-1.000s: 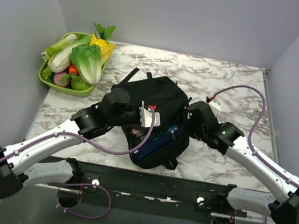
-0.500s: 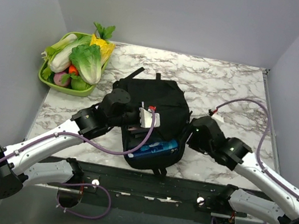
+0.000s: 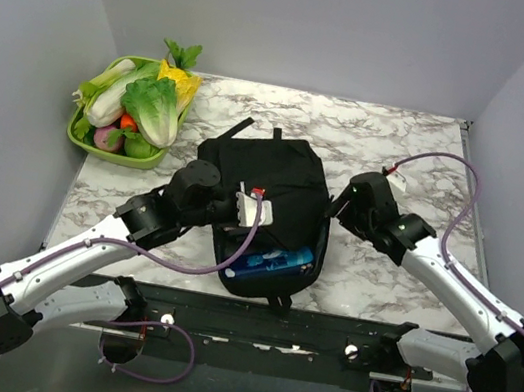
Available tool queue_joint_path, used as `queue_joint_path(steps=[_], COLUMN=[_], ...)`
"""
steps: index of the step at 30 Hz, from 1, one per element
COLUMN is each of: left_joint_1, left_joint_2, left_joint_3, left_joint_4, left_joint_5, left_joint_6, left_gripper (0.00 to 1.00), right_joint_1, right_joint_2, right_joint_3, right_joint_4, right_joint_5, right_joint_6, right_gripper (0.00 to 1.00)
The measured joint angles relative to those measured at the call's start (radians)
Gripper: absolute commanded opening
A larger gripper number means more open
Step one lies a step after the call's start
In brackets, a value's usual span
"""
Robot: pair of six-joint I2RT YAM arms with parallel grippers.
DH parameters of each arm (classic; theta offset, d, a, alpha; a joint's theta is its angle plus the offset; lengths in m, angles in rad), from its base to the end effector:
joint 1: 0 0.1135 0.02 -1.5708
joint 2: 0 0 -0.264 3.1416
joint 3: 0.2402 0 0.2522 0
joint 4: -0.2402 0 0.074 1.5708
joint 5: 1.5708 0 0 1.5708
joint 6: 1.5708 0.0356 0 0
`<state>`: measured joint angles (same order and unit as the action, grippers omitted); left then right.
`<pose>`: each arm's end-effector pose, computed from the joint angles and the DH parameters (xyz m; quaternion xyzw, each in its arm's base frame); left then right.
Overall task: Pack the student bag
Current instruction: Zip the student bag at the center of the board.
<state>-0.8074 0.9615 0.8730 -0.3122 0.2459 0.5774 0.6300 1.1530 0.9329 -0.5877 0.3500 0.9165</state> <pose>0.1446 -0.1636 0.3258 0.5803 0.5936 -0.1645 0.5327 0.2005 0.1311 0.2822 0.1946 0.8953 0.1404 0.3752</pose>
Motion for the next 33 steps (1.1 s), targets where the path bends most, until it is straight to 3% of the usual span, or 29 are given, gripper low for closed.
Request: queue_joint_path(steps=[8, 17, 20, 27, 30, 33], left_joint_1=[-0.001, -0.005, -0.005, -0.005, -0.005, -0.005], left_joint_2=[-0.101, -0.107, -0.107, -0.107, -0.108, -0.111], left_joint_3=[-0.111, -0.138, -0.144, -0.152, -0.152, -0.156], left_joint_4=[-0.014, 0.01, 0.02, 0.032, 0.035, 0.037], left_joint_5=[0.017, 0.021, 0.021, 0.024, 0.024, 0.024], left_joint_6=[-0.033, -0.059, -0.066, -0.075, -0.078, -0.079], left_gripper=[0.06, 0.07, 0.08, 0.08, 0.08, 0.08], right_joint_1=[-0.03, -0.03, -0.03, -0.03, -0.03, -0.03], right_joint_2=[0.12, 0.246, 0.246, 0.246, 0.245, 0.233], right_joint_3=[-0.001, 0.036, 0.036, 0.034, 0.03, 0.024], right_joint_4=[0.105, 0.18, 0.192, 0.205, 0.204, 0.205], right_joint_5=[0.005, -0.018, -0.021, -0.015, -0.005, 0.008], right_joint_6=[0.037, 0.069, 0.074, 0.073, 0.066, 0.058], right_gripper=[0.59, 0.44, 0.37, 0.08, 0.01, 0.0])
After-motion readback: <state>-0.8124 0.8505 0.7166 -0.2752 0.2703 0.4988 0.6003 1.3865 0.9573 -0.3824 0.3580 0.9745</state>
